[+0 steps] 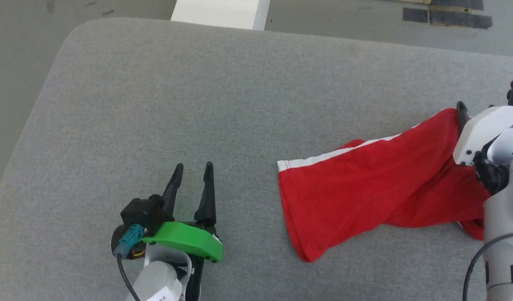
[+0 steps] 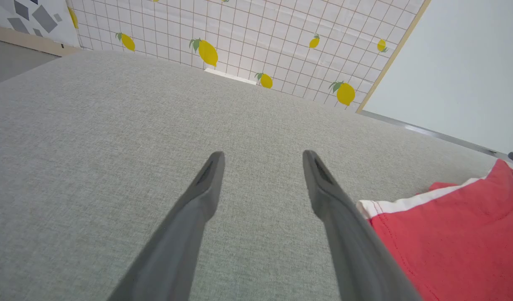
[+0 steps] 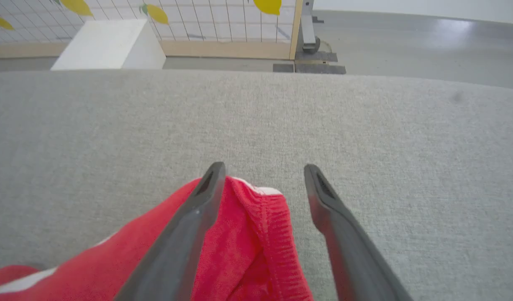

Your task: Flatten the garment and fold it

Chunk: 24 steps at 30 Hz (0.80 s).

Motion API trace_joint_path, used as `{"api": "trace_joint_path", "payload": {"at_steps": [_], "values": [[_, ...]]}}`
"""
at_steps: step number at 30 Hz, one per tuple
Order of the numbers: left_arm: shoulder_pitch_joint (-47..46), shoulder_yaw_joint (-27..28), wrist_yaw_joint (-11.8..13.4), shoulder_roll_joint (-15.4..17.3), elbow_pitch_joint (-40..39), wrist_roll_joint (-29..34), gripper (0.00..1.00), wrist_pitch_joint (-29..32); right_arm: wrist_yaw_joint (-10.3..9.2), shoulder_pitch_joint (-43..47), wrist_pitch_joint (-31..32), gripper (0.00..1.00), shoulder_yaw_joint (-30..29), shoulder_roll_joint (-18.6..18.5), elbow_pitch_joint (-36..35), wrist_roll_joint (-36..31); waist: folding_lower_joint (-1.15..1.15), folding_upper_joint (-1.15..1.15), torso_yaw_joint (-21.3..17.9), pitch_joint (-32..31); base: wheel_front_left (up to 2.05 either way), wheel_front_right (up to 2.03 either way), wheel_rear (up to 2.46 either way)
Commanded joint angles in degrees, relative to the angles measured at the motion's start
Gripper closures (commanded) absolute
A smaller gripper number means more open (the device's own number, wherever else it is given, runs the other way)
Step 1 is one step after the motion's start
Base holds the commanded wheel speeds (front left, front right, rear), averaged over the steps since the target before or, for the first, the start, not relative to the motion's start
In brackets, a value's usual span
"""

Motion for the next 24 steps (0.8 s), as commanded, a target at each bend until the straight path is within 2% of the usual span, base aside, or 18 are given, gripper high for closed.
{"api": "trace_joint_path", "payload": {"at_steps": [1, 6, 12, 14, 18, 21, 24], "values": [[0.0, 0.0, -0.3, -0.2, 0.2, 0.2, 0.0, -0.3, -0.08, 1.9, -2.8, 0.0, 0.6, 0.4, -1.2, 2.1, -0.01, 0.0, -2.9, -3.8, 0.0, 0.0, 0.0], [0.3, -0.8, -0.5, -0.3, 0.4, -0.3, 0.0, -0.1, -0.08, 8.8, -8.6, 0.0, 2.9, 1.7, -6.8, 8.1, -0.01, 0.0, -5.4, -6.9, 0.0, 0.0, 0.0], [-2.0, -2.5, 0.0, -0.4, 1.4, -1.5, 0.0, 5.1, -0.08, 18.2, -9.1, 0.0, 4.9, 3.2, -15.2, 13.1, -0.01, 0.0, -8.0, -8.7, 0.0, 0.0, 0.0], [-4.1, -3.6, 0.0, -0.4, 2.4, -2.5, 0.0, 9.0, -0.08, 20.4, -8.0, 0.0, 5.7, 3.4, -17.4, 13.9, -0.01, 0.0, -8.7, -8.7, 0.0, 0.0, 0.0], [-10.4, -7.5, -0.3, -0.4, 6.3, -2.1, 0.0, 20.7, -0.08, 22.6, -6.0, 0.0, 6.8, 3.6, -21.2, 14.8, -0.01, 0.0, -10.0, -8.1, 0.0, 0.0, 0.0], [-14.6, -9.8, 0.9, -0.1, 10.7, -1.5, 0.0, 31.5, -0.08, 23.3, -4.8, 0.0, 7.3, 3.7, -23.6, 15.2, -0.01, 0.0, -11.1, -7.3, 0.0, 0.0, 0.0], [-17.0, -10.1, 2.8, 0.3, 14.0, -1.1, 0.0, 38.0, -0.08, 23.6, -4.2, 0.0, 8.0, 3.7, -24.6, 16.5, -0.01, 0.0, -12.2, -6.5, 0.0, 0.0, 0.0]]}}
